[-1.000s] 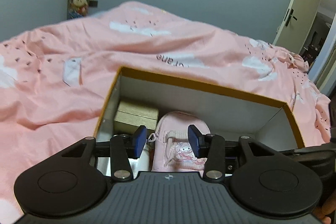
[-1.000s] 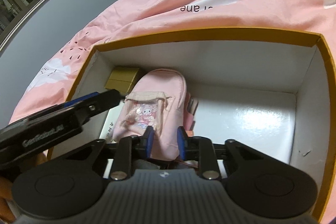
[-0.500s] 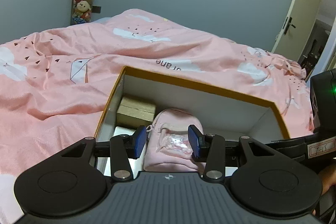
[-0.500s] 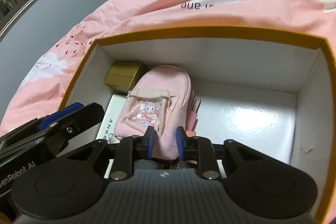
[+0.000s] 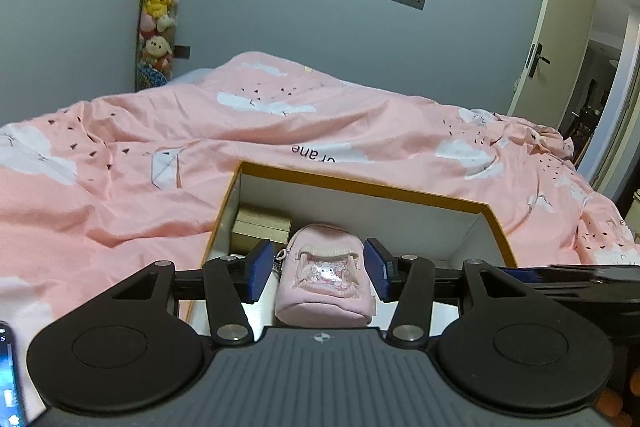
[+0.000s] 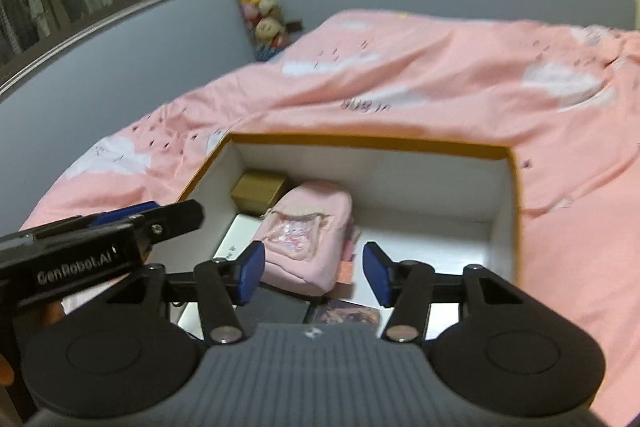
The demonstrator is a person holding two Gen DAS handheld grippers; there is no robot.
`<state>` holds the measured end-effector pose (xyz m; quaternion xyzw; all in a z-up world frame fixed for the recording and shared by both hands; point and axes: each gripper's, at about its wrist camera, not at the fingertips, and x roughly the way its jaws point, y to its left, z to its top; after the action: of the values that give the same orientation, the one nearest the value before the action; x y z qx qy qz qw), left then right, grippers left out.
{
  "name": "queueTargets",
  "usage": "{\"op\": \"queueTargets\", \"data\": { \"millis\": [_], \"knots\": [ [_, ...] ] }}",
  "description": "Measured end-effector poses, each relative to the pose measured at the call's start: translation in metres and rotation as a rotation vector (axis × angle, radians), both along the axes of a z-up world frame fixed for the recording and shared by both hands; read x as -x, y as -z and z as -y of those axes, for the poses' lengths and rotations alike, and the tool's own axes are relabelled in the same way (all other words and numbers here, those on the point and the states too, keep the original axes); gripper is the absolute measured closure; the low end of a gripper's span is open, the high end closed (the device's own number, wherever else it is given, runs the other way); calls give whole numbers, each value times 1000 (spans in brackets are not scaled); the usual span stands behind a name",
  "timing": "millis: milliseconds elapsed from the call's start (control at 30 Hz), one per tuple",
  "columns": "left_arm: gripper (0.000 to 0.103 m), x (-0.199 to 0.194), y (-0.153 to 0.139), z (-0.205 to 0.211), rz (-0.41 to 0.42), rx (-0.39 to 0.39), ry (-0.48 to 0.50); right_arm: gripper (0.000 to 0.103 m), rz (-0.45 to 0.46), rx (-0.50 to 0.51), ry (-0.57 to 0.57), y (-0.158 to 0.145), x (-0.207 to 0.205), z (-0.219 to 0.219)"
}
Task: Organize objects
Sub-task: 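Lower the pink pouch into the orange box with the left tool, then grasp the striped-hat dog plush with the left tool while the right tool grasps the bear plush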
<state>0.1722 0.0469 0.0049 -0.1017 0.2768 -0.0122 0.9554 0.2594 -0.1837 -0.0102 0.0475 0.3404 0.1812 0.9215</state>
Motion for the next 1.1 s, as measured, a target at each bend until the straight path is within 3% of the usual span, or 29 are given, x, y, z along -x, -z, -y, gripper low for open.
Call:
{"op": "queueTargets", "data": {
  "millis": [233,333,567,800,1000,1100],
  "knots": [
    [44,27,-12,11,33,-101,4,43,136,57,70,-12,54,12],
    [40,37,-13,9,8,-74,29,39,136,65,96,-10,70,16],
    [40,60,-3,3,-83,-12,115,39,7,13,129,8,99,30],
    [40,80,27,-7,-231,104,180,39,-117,44,138,36,129,31],
    [42,90,51,-11,-355,188,233,56,-235,44,153,60,140,35],
    [42,88,60,-3,-396,209,280,57,-258,35,172,65,139,39]
  ]
}}
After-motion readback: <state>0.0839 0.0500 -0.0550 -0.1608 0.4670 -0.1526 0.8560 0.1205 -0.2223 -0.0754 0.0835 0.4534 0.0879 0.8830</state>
